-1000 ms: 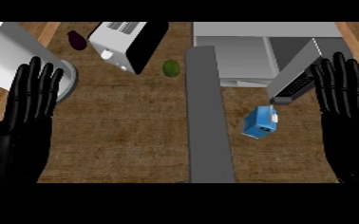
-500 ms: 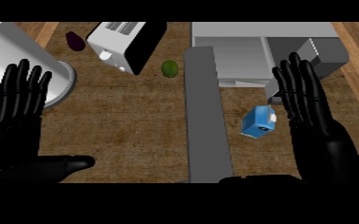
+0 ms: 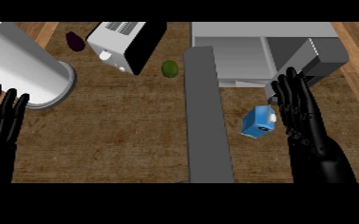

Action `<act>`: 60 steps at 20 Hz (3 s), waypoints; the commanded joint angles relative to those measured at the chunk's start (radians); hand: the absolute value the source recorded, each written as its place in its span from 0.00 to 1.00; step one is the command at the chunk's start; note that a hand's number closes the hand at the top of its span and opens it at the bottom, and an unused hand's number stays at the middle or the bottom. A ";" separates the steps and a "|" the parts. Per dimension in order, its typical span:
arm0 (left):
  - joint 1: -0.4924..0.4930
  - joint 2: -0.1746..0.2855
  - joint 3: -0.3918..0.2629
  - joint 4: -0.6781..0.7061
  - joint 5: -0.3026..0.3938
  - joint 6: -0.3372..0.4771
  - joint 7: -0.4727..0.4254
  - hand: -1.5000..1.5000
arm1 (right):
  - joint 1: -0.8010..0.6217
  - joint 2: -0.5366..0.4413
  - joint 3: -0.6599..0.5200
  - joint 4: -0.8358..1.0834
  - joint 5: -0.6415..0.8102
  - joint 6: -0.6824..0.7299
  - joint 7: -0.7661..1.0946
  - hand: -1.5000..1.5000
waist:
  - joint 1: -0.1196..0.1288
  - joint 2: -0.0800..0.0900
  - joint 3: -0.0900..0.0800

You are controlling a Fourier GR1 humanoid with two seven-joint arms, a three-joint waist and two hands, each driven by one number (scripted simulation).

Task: Pick up the milk, place it into the microwave and close the microwave

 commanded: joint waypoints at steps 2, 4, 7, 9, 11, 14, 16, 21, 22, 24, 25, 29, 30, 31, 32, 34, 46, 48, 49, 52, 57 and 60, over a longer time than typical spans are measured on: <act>-0.015 0.039 0.072 0.019 0.067 -0.040 0.032 0.00 | -0.036 -0.012 -0.080 0.085 -0.008 0.008 0.002 0.00 | 0.000 0.002 0.000; 0.131 -0.006 0.062 -0.042 0.082 -0.094 -0.042 0.00 | 0.167 0.001 0.039 0.007 0.037 -0.041 -0.080 0.00 | 0.000 -0.001 0.000; 0.113 -0.002 0.062 -0.106 0.094 -0.091 0.037 0.00 | 0.117 0.003 -0.019 0.131 -0.002 -0.036 -0.156 0.00 | 0.001 0.001 0.000; 0.116 0.011 0.112 -0.062 0.095 -0.124 -0.020 0.00 | 0.071 -0.015 -0.098 0.194 -0.081 0.000 -0.180 0.00 | 0.002 0.001 0.000; 0.162 -0.015 0.113 -0.121 0.115 -0.127 0.014 0.00 | 0.084 0.011 -0.026 0.226 -0.016 -0.056 -0.193 0.00 | 0.003 0.001 0.000; 0.198 -0.009 0.158 -0.082 0.154 -0.194 -0.042 0.00 | 0.050 0.010 -0.146 0.311 -0.092 -0.038 -0.254 0.00 | 0.006 0.001 0.000; 0.199 -0.026 0.162 -0.104 0.139 -0.196 -0.047 0.00 | 0.049 0.010 -0.151 0.350 -0.107 -0.027 -0.271 0.00 | 0.004 0.001 0.000; 0.220 -0.033 0.201 -0.091 0.180 -0.227 -0.034 0.00 | 0.154 -0.043 -0.241 0.379 -0.172 -0.005 -0.378 0.00 | 0.001 0.001 0.000; 0.216 -0.032 0.183 -0.126 0.157 -0.225 -0.009 0.00 | 0.147 -0.027 -0.234 0.426 -0.153 -0.021 -0.409 0.00 | 0.001 0.001 0.000; 0.206 -0.019 0.212 -0.131 0.190 -0.229 0.009 0.00 | 0.188 -0.006 -0.221 0.461 -0.145 -0.038 -0.450 0.00 | 0.000 0.001 0.000; 0.195 0.022 0.262 -0.140 0.274 -0.220 0.054 0.00 | 0.116 -0.039 -0.308 0.550 -0.185 -0.020 -0.489 0.00 | 0.004 0.002 0.001; 0.147 -0.026 0.223 -0.109 0.168 -0.207 0.038 0.00 | 0.142 -0.058 -0.336 0.579 -0.225 0.017 -0.512 0.00 | -0.002 0.002 0.000; 0.150 0.040 0.295 -0.155 0.292 -0.205 0.121 0.00 | 0.169 -0.048 -0.326 0.582 -0.193 -0.009 -0.539 0.00 | -0.001 0.001 0.001; 0.231 -0.015 0.313 -0.091 0.270 -0.304 -0.017 0.00 | 0.159 -0.056 -0.351 0.607 -0.231 0.016 -0.555 0.00 | 0.003 0.001 0.000; 0.143 0.043 0.326 -0.139 0.316 -0.226 0.116 0.00 | 0.164 -0.048 -0.327 0.603 -0.200 0.007 -0.550 0.00 | -0.001 0.001 0.000; 0.193 -0.021 0.295 -0.120 0.255 -0.281 0.038 0.00 | 0.106 -0.065 -0.389 0.754 -0.256 0.049 -0.642 0.00 | 0.003 0.001 0.000; 0.169 -0.068 0.330 -0.121 0.234 -0.326 0.047 0.00 | -0.064 -0.102 -0.478 1.140 -0.272 0.107 -0.855 0.00 | 0.003 0.002 0.000; 0.248 -0.047 0.387 -0.154 0.342 -0.376 0.075 0.00 | -0.051 -0.057 -0.450 1.164 -0.223 0.037 -0.892 0.00 | 0.007 0.001 0.000; 0.235 -0.104 0.289 -0.159 0.213 -0.339 0.044 0.00 | -0.102 -0.075 -0.464 1.212 -0.215 0.028 -0.890 0.00 | 0.005 0.002 0.000; 0.250 -0.105 0.286 -0.175 0.198 -0.335 0.024 0.00 | -0.048 -0.068 -0.454 1.181 -0.217 0.027 -0.924 0.00 | 0.002 0.001 0.000; 0.257 -0.081 0.390 -0.143 0.311 -0.415 0.047 0.00 | -0.225 -0.060 -0.514 1.511 -0.216 0.003 -1.091 0.00 | 0.014 0.003 0.001; 0.180 -0.037 0.424 -0.160 0.364 -0.347 0.133 0.00 | -0.257 -0.106 -0.535 1.583 -0.240 0.075 -1.139 1.00 | 0.007 0.003 0.001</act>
